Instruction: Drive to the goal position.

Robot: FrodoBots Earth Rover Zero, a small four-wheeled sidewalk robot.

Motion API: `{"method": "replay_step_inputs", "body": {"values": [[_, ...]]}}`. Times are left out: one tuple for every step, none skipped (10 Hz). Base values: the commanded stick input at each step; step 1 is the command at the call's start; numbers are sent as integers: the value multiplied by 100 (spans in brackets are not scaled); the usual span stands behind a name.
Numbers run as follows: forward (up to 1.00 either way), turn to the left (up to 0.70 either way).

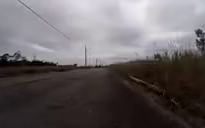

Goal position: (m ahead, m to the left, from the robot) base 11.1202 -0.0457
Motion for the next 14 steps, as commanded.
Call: {"method": "replay_step_inputs", "body": {"values": [[70,0],[70,0],[70,0],[70,0],[70,0],[70,0],[70,0],[70,0],[70,0],[70,0],[70,0],[70,0],[70,0],[70,0]]}}
